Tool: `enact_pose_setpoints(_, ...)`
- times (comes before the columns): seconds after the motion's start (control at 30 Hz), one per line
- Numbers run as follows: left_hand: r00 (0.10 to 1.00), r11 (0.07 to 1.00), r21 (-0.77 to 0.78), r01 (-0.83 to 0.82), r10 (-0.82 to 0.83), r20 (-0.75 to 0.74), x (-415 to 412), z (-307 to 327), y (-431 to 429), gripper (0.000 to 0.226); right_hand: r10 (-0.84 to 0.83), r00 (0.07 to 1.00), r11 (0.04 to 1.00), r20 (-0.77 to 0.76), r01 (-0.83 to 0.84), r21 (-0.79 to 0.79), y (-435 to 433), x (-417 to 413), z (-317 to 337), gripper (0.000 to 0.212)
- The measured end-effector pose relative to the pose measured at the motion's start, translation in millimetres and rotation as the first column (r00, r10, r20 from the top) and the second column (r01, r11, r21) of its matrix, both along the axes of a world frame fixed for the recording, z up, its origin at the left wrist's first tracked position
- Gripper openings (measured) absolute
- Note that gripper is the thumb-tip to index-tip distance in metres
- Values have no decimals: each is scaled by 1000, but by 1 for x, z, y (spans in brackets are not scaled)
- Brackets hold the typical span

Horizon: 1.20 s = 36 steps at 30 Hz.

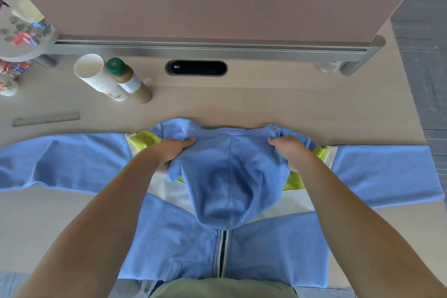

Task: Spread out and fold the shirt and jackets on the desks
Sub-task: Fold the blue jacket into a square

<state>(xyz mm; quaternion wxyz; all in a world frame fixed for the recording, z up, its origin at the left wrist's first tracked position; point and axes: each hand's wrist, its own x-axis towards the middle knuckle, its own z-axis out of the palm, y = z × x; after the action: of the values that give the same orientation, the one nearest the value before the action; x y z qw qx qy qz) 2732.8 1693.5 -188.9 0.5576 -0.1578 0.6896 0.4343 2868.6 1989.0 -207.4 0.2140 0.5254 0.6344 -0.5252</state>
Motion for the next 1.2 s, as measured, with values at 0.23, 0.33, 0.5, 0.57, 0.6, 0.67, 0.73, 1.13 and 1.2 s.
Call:
enact_pose_setpoints(0.23, 966, 978, 123, -166, 186, -177, 5, -10, -36, 81, 64, 981, 996, -182, -53, 65, 15, 49, -7, 46)
enact_pose_setpoints(0.33, 858, 978, 56, -203, 205, -472, 9, -17, -34, 62, -3, 960, 992, -281, 40, 124, 11, 60, -11, 28)
enact_pose_setpoints(0.5, 452, 793, -610, -17, -538, -712, 23, -28, -32, 50, 264, 950, 768, -166, -103, 633, -12, 77, -17, 27)
enact_pose_setpoints(0.57, 500, 713, -694, 98, -638, -585, 30, -28, -26, 51, 300, 953, 779, -46, -217, 589, -21, 75, -13, 31)
enact_pose_setpoints(0.6, 527, 716, -685, 135, -637, -563, 32, -28, -22, 45, 296, 955, 809, -28, -235, 539, -23, 73, -12, 29)
enact_pose_setpoints(0.67, 556, 807, -582, 101, -531, -639, 29, -28, -17, 27, 205, 973, 876, -110, -133, 464, -22, 69, -7, 24)
enact_pose_setpoints(0.73, 607, 908, -419, -6, -329, -723, 23, -24, -17, 19, 30, 979, 927, -203, 48, 371, -16, 65, 4, 26)
enact_pose_setpoints(1.13, 605, 604, 195, -773, 794, -59, 28, -23, -19, 29, -564, 808, 823, -173, 533, -196, -10, 70, 0, 36)
enact_pose_setpoints(1.2, 646, 692, 130, -710, 714, -270, 32, -22, -17, 33, -298, 939, 941, -171, 319, 111, -16, 66, 1, 42)
